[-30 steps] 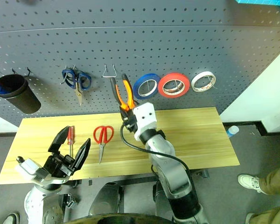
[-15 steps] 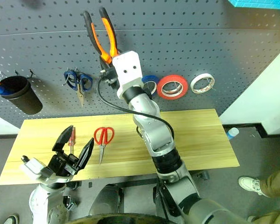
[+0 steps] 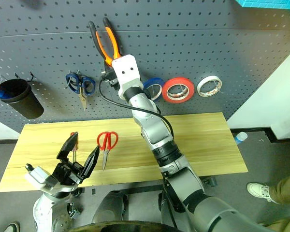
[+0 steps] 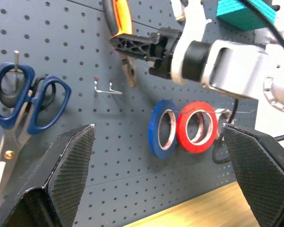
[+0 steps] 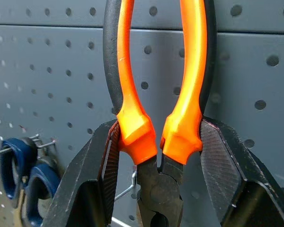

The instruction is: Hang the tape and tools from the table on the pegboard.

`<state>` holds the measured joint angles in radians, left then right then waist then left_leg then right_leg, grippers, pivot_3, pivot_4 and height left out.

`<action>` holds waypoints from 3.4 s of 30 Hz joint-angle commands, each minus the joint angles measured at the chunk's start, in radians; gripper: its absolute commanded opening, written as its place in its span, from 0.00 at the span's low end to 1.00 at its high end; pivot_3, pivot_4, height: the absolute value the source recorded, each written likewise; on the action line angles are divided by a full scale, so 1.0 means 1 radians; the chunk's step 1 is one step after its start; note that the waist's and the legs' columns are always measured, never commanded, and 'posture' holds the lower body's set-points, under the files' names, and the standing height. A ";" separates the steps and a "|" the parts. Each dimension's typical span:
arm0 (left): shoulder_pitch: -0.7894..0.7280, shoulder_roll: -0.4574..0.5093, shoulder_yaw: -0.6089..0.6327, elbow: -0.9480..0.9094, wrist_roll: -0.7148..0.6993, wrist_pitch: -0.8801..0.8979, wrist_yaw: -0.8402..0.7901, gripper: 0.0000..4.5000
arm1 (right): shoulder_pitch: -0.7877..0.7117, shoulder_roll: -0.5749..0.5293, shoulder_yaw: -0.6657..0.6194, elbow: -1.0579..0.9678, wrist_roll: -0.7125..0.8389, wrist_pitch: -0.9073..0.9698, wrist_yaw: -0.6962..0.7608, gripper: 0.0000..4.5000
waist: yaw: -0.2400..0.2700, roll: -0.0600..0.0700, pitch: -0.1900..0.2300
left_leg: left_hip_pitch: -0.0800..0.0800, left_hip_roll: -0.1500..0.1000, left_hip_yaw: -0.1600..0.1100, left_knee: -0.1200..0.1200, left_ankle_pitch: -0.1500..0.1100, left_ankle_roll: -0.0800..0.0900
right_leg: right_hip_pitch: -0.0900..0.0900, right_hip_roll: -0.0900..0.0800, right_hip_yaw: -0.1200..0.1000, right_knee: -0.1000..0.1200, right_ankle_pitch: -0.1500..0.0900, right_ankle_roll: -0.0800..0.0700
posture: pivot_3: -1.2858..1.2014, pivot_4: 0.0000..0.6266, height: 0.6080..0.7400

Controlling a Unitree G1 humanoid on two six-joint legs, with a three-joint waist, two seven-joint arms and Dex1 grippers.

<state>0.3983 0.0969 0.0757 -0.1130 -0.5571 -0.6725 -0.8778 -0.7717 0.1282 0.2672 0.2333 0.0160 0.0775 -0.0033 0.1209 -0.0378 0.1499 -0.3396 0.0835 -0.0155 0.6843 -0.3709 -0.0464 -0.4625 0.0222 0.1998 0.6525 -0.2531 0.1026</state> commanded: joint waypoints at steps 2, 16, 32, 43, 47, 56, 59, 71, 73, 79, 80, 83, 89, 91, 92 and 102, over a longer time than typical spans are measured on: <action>0.027 0.002 -0.014 -0.046 0.007 -0.026 0.014 1.00 | -0.102 0.121 -0.009 0.040 0.012 -0.079 -0.011 0.47 | 0.001 0.000 0.000 | 0.000 0.000 0.000 0.000 0.000 0.000 | 0.000 0.000 0.000 0.000 0.000 0.000 | 0.66 0.18 0.72; 0.052 0.011 -0.039 -0.085 0.022 -0.035 0.054 1.00 | -0.179 0.176 0.023 0.075 0.021 -0.084 -0.038 0.47 | 0.000 0.002 0.001 | -0.001 0.000 0.000 0.000 0.000 0.000 | -0.001 0.000 0.000 0.000 0.000 0.000 | 0.67 0.19 0.72; 0.076 0.023 -0.061 -0.122 0.040 -0.038 0.094 1.00 | -0.164 0.197 0.056 0.172 0.040 -0.128 -0.043 0.47 | 0.002 0.003 0.002 | -0.002 0.000 0.000 -0.001 0.000 0.000 | -0.002 0.000 0.000 0.000 0.000 0.000 | 0.68 0.20 0.72; 0.106 0.040 -0.073 -0.169 0.045 -0.028 0.120 1.00 | -0.158 0.206 0.075 0.238 0.050 -0.164 -0.057 0.47 | 0.002 0.007 0.005 | -0.002 0.000 0.000 -0.001 0.000 0.001 | -0.002 0.000 0.000 -0.001 -0.001 0.000 | 0.68 0.23 0.72; 0.119 0.053 -0.074 -0.186 0.041 -0.021 0.127 1.00 | -0.172 0.204 0.068 0.269 0.054 -0.181 -0.062 0.47 | 0.002 0.009 0.007 | -0.002 0.000 0.000 -0.001 0.000 0.001 | -0.003 0.000 0.000 -0.001 -0.001 0.000 | 0.69 0.24 0.72; 0.130 0.074 -0.075 -0.204 0.032 -0.013 0.135 1.00 | -0.196 0.194 0.045 0.318 0.057 -0.217 -0.071 0.47 | 0.002 0.012 0.009 | -0.002 0.000 0.000 -0.001 0.000 0.001 | -0.003 0.000 0.000 -0.001 -0.001 0.001 | 0.68 0.24 0.72; 0.124 0.079 -0.077 -0.206 0.032 -0.009 0.139 1.00 | -0.196 0.187 0.040 0.322 0.056 -0.221 -0.075 0.47 | 0.002 0.012 0.009 | -0.002 0.000 0.000 -0.001 0.000 0.001 | -0.003 0.000 0.000 -0.001 -0.001 0.001 | 0.68 0.24 0.72; 0.128 0.101 -0.083 -0.219 0.020 0.000 0.140 1.00 | -0.187 0.154 0.017 0.321 0.052 -0.221 -0.079 0.47 | 0.001 0.016 0.015 | -0.003 0.000 -0.001 -0.001 -0.001 0.001 | -0.003 0.000 0.000 -0.001 -0.001 0.001 | 0.68 0.26 0.72; 0.128 0.104 -0.082 -0.222 0.019 0.003 0.141 1.00 | -0.173 0.146 0.015 0.313 0.051 -0.218 -0.078 0.47 | 0.001 0.017 0.016 | -0.003 0.000 -0.001 -0.001 0.000 0.001 | -0.003 0.000 0.000 -0.001 -0.001 0.001 | 0.68 0.26 0.72; 0.124 0.109 -0.079 -0.219 0.015 0.008 0.139 1.00 | -0.136 0.139 0.023 0.282 0.047 -0.206 -0.076 0.47 | 0.000 0.018 0.018 | -0.003 0.000 -0.001 -0.001 -0.001 0.001 | -0.003 0.000 0.000 -0.001 -0.001 0.001 | 0.68 0.26 0.72; 0.123 0.109 -0.078 -0.218 0.014 0.009 0.139 1.00 | -0.130 0.140 0.026 0.278 0.046 -0.202 -0.077 0.47 | 0.000 0.018 0.019 | -0.003 0.000 -0.001 -0.001 -0.001 0.001 | -0.003 0.000 0.000 -0.001 -0.001 0.001 | 0.68 0.26 0.72; 0.117 0.110 -0.078 -0.216 0.015 0.012 0.139 1.00 | -0.096 0.149 0.044 0.253 0.043 -0.191 -0.077 0.47 | -0.001 0.018 0.019 | -0.005 0.000 -0.001 -0.001 0.000 0.001 | -0.005 0.000 0.000 -0.001 -0.001 0.001 | 0.68 0.26 0.72; 0.110 0.114 -0.077 -0.213 0.013 0.014 0.138 1.00 | -0.044 0.159 0.080 0.227 0.041 -0.176 -0.081 0.47 | -0.002 0.019 0.019 | -0.016 0.000 -0.003 -0.001 0.000 0.001 | -0.015 0.000 -0.002 -0.001 -0.001 0.001 | 0.68 0.27 0.72; 0.109 0.116 -0.076 -0.213 0.012 0.015 0.138 1.00 | -0.036 0.157 0.086 0.222 0.042 -0.172 -0.084 0.47 | -0.002 0.019 0.020 | -0.017 0.001 -0.003 -0.002 0.000 0.001 | -0.016 0.000 -0.003 -0.001 -0.001 0.001 | 0.68 0.27 0.72; 0.109 0.117 -0.076 -0.213 0.012 0.015 0.137 1.00 | -0.034 0.155 0.087 0.219 0.043 -0.170 -0.085 0.47 | -0.002 0.019 0.020 | -0.017 0.001 -0.003 -0.002 0.000 0.001 | -0.016 0.000 -0.003 -0.001 -0.001 0.001 | 0.68 0.27 0.72; 0.096 0.120 -0.077 -0.203 0.010 0.016 0.137 1.00 | -0.009 0.125 0.085 0.176 0.044 -0.143 -0.094 0.47 | -0.001 0.020 0.020 | -0.017 0.000 -0.003 -0.002 0.000 0.001 | -0.016 0.000 -0.003 -0.002 -0.001 0.001 | 0.67 0.26 0.72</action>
<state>0.4935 0.2136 -0.0052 -0.2982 -0.5361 -0.6556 -0.7382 -0.9118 0.1571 0.3599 0.4763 0.0596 -0.0546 -0.0869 0.1196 -0.0181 0.1700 -0.3572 0.0840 -0.0189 0.6827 -0.3711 -0.0458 -0.4784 0.0224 0.1967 0.6508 -0.2546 0.1037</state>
